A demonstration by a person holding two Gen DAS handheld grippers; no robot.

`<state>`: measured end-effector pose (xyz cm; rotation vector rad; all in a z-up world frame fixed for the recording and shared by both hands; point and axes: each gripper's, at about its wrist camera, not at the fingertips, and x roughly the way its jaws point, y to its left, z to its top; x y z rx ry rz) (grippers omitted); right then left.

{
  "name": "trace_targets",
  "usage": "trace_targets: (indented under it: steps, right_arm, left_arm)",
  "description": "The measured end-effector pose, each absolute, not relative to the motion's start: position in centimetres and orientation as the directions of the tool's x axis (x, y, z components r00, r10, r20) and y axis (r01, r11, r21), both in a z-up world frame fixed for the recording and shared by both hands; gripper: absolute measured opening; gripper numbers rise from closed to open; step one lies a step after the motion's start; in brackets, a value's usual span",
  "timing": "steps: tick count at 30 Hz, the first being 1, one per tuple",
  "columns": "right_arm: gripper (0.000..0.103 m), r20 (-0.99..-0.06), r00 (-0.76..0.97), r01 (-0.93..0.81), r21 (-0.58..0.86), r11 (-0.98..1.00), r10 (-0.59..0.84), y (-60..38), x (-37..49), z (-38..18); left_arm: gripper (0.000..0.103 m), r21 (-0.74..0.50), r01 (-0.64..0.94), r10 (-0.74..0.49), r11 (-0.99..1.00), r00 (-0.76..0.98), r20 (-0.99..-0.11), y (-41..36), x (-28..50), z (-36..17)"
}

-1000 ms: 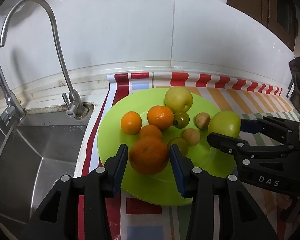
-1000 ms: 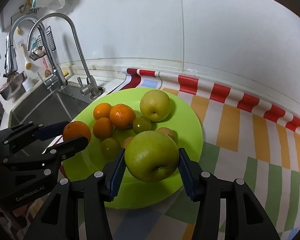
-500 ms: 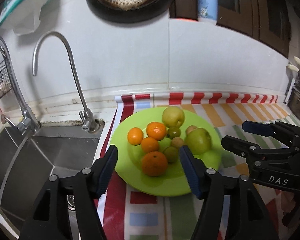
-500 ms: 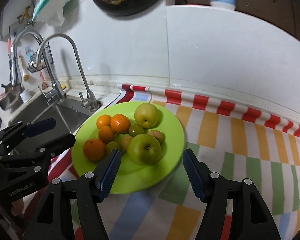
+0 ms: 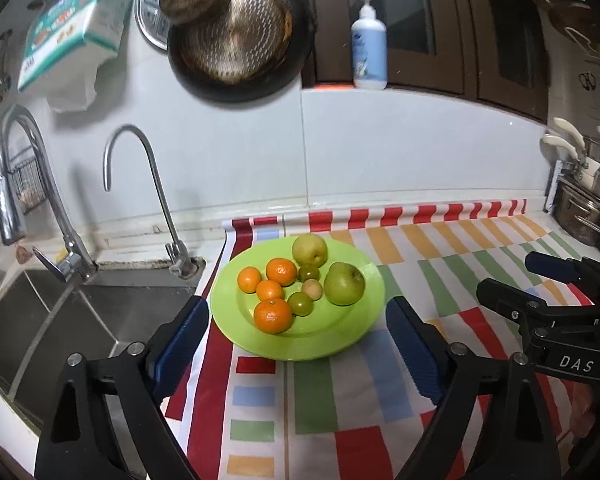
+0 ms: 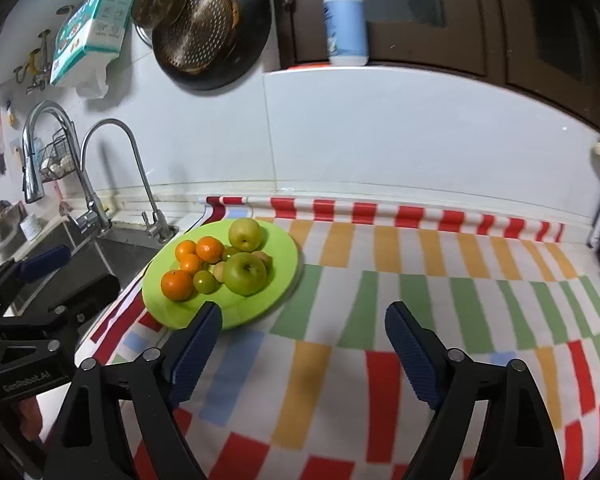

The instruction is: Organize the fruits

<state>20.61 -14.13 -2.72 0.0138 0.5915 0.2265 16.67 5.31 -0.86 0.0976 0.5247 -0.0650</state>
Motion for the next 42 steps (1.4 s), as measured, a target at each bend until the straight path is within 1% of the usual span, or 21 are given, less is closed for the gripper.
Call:
trace_targets:
  steps: [5,9,12,17,27,34,42]
  right_arm:
    - [0.086,-0.534,0.824,-0.168,0.093,0.981,0.191,-15.4,17.5,-1.9]
    - [0.092,-0.508,0.847,-0.136,0.084,0.987,0.160,-16.2,15.0,-1.0]
    - [0.092,-0.493,0.859,-0.122,0.068,0.990,0.139,-16.6,13.2,-0.5]
    - [0.097,-0.473,0.874,-0.087,0.067,0.994,0.109,-17.4,10.3,0.3]
    - [0.097,-0.440,0.895,-0.055,0.045,0.998,0.069,-18.7,6.6,1.1]
    - [0.097,-0.428,0.902,-0.045,0.045,0.998,0.060,-19.1,5.0,1.3]
    - [0.097,-0.419,0.906,-0.050,0.042,0.998,0.063,-19.2,3.9,1.4]
  left_arm:
    - [0.100,0.087,0.091,-0.040,0.992,0.884,-0.465,4.7,13.9,0.4]
    - [0.101,0.066,0.103,-0.061,0.993,0.887,-0.457,4.3,12.1,1.1]
    - [0.103,0.064,0.108,-0.069,0.992,0.894,-0.443,3.9,10.8,1.5]
    - [0.103,0.061,0.117,-0.080,0.991,0.899,-0.431,3.4,8.8,2.1]
    - [0.103,0.062,0.131,-0.096,0.989,0.916,-0.390,2.7,5.5,3.2]
    - [0.103,0.039,0.153,-0.124,0.987,0.904,-0.408,2.4,4.5,3.2]
    - [0.103,0.051,0.145,-0.113,0.988,0.910,-0.400,2.3,3.3,3.3]
